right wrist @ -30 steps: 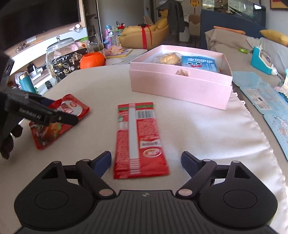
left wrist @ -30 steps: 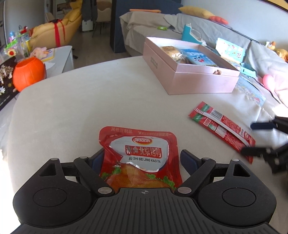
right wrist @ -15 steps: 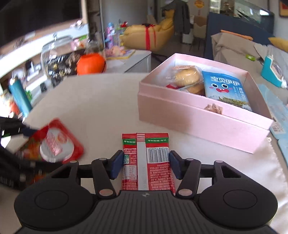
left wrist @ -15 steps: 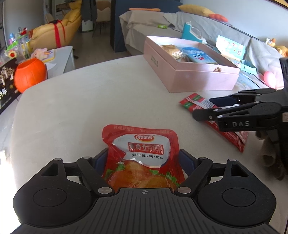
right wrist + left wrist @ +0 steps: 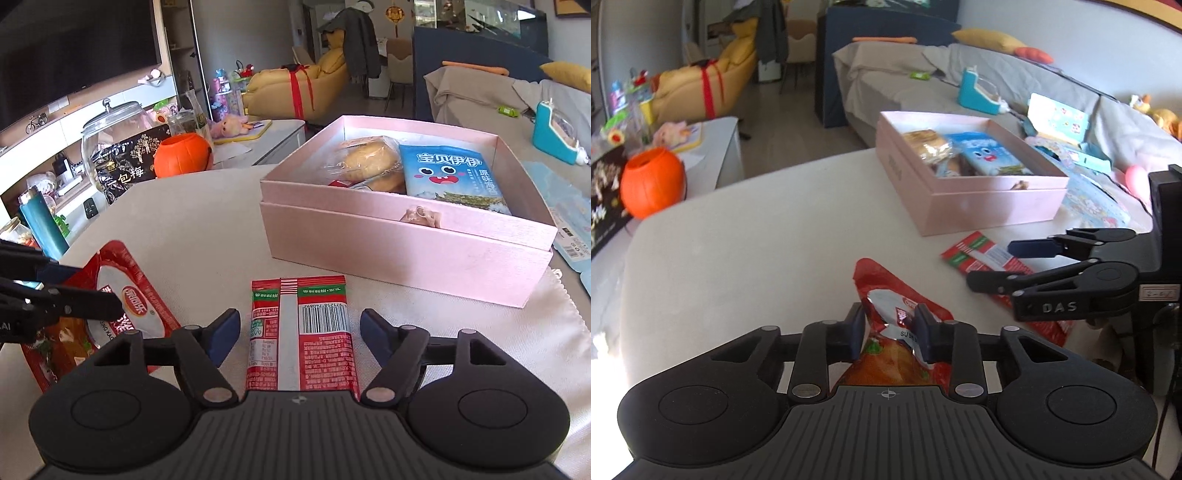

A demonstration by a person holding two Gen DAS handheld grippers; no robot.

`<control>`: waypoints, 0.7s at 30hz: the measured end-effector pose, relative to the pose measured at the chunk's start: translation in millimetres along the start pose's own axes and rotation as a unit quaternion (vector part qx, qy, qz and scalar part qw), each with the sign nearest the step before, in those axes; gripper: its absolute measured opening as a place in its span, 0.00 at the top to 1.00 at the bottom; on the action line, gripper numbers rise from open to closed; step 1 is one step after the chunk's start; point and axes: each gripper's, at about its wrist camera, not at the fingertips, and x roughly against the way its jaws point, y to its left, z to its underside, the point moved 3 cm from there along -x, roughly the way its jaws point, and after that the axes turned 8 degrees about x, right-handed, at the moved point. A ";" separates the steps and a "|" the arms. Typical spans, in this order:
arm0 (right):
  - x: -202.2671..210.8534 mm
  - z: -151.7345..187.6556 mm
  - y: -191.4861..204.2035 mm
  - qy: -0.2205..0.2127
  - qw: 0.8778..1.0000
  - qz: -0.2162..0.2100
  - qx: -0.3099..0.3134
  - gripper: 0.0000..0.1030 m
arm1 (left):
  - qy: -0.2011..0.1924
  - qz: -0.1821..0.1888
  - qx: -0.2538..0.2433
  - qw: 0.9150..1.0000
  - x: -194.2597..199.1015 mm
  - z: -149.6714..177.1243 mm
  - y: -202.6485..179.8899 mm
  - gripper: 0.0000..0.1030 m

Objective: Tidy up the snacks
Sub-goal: 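Lift the red roast-duck packet with the left gripper while the right gripper holds the red sachet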

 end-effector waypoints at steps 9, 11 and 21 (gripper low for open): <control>-0.1 1.2 2.0 0.002 1.000 0.003 0.003 0.24 | 0.066 -0.012 -0.041 0.997 -19.8 12.7 -6.5 0.40; -0.1 1.4 2.4 0.002 1.000 0.002 0.003 0.23 | 0.073 -0.007 -0.049 0.996 -21.3 17.5 -9.9 0.36; -0.1 2.0 2.3 0.003 1.000 0.004 0.004 0.20 | 0.088 0.009 -0.069 0.994 -25.4 22.4 -14.9 0.26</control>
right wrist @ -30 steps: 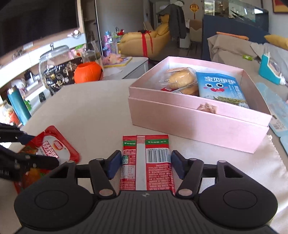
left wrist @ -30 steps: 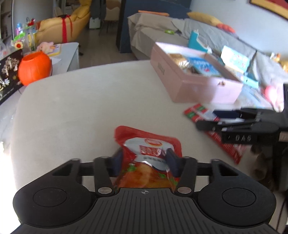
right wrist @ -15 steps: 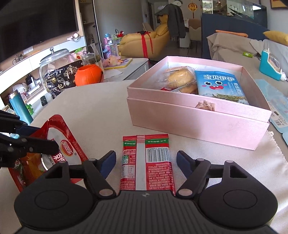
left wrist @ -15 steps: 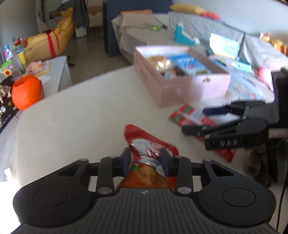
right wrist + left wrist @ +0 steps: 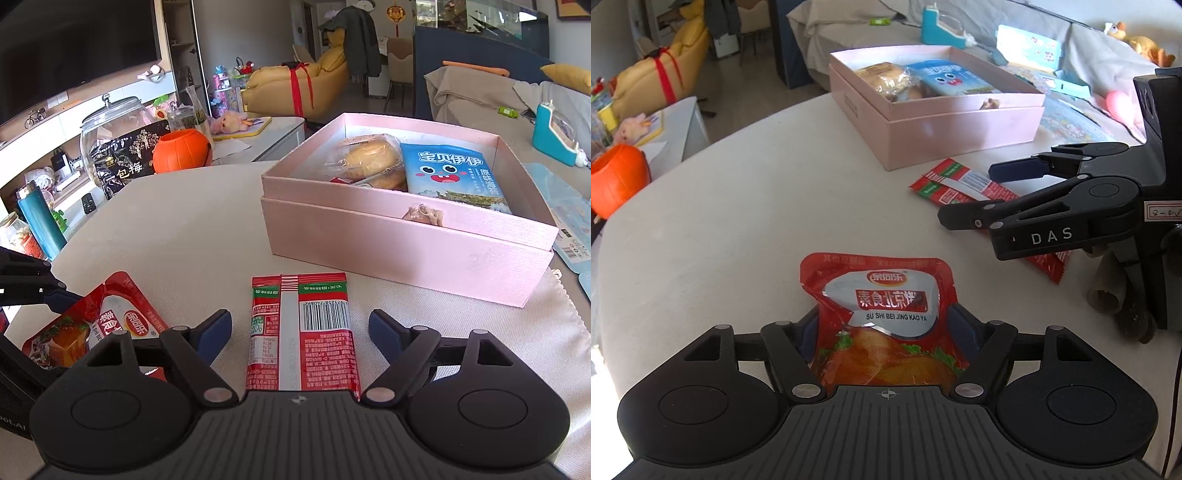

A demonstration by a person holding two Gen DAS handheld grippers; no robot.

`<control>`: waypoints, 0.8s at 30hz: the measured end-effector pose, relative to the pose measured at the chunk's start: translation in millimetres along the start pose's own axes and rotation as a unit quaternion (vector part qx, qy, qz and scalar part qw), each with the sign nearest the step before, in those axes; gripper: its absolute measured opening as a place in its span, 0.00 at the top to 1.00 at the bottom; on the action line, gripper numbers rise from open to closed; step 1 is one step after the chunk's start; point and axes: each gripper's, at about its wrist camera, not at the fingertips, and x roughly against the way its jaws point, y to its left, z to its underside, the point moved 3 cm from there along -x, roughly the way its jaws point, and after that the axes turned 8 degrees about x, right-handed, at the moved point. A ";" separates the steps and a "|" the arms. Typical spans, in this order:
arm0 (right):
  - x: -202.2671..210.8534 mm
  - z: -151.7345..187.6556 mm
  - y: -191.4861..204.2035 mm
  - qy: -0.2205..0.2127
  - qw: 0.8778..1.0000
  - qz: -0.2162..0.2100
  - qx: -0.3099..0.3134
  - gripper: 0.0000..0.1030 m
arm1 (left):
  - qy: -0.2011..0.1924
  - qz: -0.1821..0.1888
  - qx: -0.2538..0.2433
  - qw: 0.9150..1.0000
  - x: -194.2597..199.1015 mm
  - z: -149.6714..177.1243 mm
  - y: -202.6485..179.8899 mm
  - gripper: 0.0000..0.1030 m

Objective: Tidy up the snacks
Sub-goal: 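Lift the red roast-duck packet with the left gripper while the right gripper holds the red sachet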

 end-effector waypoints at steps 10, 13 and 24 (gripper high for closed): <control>0.0 -0.3 0.3 0.000 1.000 0.000 0.000 0.19 | -0.004 0.005 -0.029 1.000 1.4 5.5 -6.1 0.20; -0.3 0.0 0.4 0.001 1.000 0.000 0.001 0.18 | -0.002 0.004 -0.035 0.999 0.7 4.3 -7.5 0.20; -0.3 0.3 0.6 0.001 1.000 0.000 0.001 0.17 | -0.032 -0.008 0.064 0.997 7.9 -1.0 33.7 0.39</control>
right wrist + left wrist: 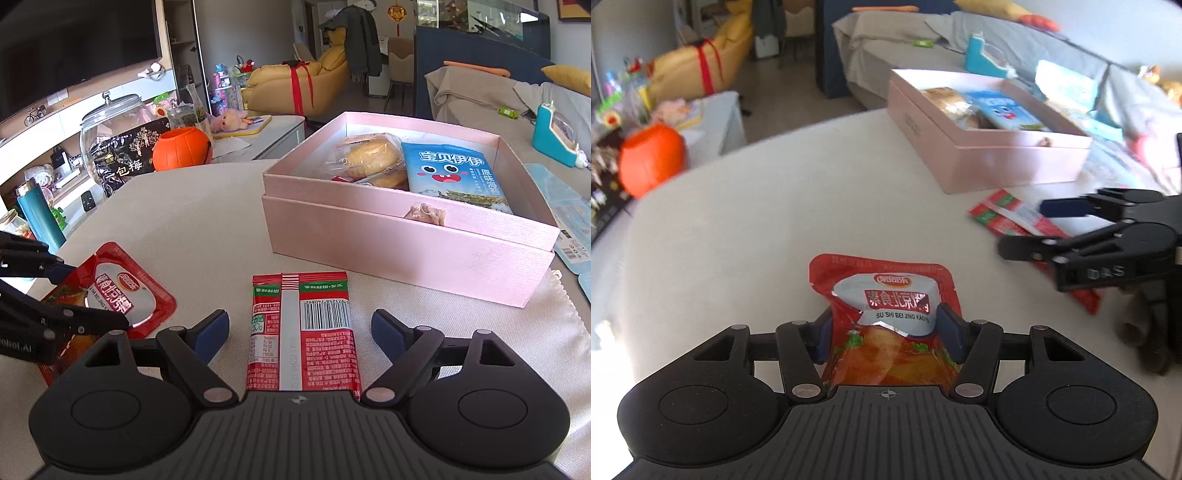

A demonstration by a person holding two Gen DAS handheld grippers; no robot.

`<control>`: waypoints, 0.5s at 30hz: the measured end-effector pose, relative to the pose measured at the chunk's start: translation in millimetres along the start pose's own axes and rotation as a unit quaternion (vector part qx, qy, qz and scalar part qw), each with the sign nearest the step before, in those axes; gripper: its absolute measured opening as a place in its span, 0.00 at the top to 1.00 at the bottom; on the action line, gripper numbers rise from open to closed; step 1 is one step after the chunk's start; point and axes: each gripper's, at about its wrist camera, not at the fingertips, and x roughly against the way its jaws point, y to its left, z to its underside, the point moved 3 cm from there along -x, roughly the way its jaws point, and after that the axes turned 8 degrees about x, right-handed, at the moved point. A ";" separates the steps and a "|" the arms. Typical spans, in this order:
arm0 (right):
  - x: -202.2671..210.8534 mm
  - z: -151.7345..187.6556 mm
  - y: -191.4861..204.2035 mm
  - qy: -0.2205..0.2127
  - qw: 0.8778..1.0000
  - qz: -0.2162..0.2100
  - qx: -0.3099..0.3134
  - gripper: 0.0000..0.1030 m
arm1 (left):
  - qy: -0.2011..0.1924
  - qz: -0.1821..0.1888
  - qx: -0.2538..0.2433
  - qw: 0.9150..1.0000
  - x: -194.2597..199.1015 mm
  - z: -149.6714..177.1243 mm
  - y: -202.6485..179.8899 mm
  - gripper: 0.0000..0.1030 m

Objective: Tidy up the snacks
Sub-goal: 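Lift the red roast-duck packet with the left gripper while the right gripper holds the red sachet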

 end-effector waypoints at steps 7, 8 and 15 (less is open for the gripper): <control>0.5 7.1 5.0 0.020 0.999 0.010 0.028 0.13 | 0.024 0.004 -0.086 0.996 -7.9 10.1 -34.4 0.17; 2.1 8.6 9.5 0.024 0.999 0.020 0.043 0.13 | 0.027 0.006 -0.085 0.996 -9.1 9.1 -34.8 0.16; 28.9 16.1 6.8 0.053 0.998 0.011 0.044 0.40 | 0.008 0.014 -0.081 0.997 -9.6 15.4 -33.9 0.17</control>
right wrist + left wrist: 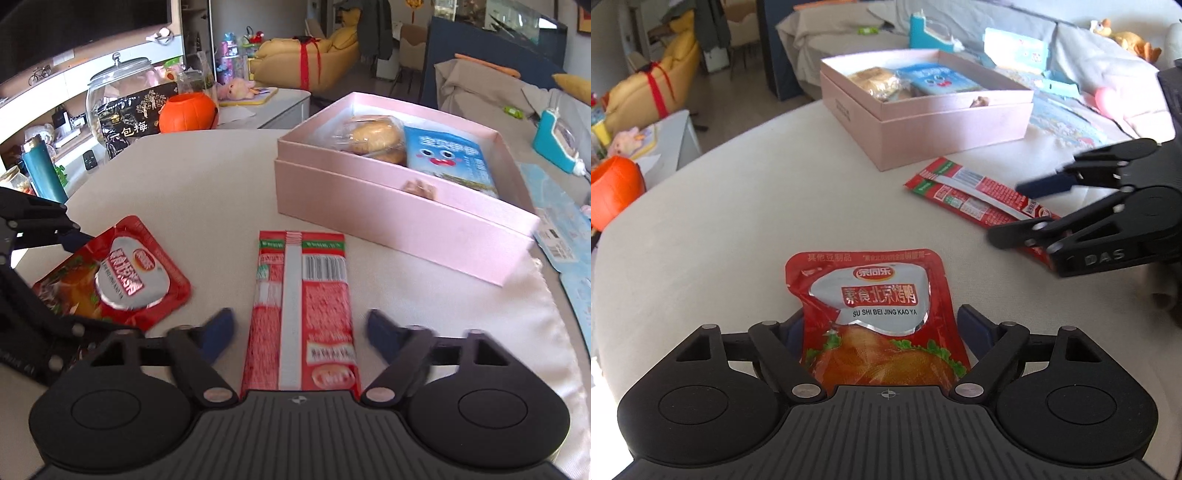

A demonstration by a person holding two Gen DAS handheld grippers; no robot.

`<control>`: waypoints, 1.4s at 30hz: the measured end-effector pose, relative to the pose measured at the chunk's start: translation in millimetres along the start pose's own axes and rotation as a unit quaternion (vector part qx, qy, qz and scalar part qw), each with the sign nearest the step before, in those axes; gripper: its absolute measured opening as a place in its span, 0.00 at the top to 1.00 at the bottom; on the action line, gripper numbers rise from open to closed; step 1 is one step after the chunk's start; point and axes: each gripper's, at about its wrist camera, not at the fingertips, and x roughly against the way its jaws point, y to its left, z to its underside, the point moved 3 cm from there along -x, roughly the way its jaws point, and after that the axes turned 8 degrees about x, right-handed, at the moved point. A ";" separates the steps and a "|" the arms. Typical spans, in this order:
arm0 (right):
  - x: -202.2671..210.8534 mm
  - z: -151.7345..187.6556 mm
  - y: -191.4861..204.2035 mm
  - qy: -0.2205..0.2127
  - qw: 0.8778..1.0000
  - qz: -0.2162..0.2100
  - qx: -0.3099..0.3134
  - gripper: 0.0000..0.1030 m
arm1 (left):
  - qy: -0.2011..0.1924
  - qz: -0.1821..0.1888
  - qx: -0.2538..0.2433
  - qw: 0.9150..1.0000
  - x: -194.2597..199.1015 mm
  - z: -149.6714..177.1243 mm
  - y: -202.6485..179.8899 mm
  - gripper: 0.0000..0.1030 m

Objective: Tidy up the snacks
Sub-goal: 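Lift the red roast-duck packet with the left gripper while the right gripper holds the red sachet, then carry both red packets over the pink box and open both grippers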

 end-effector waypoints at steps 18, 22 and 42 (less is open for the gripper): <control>54.7 -11.7 0.0 -0.036 0.999 0.008 -0.003 0.50 | -0.099 -0.005 0.061 0.993 51.7 -22.1 19.6 0.75; 61.7 -20.3 -1.8 -0.052 0.999 0.012 0.000 0.62 | -0.101 -0.022 0.043 0.994 54.6 -34.9 18.1 0.75; 25.6 4.5 -0.2 -0.005 1.000 0.009 0.004 0.26 | -0.022 0.007 0.095 0.995 14.6 -22.9 34.5 0.51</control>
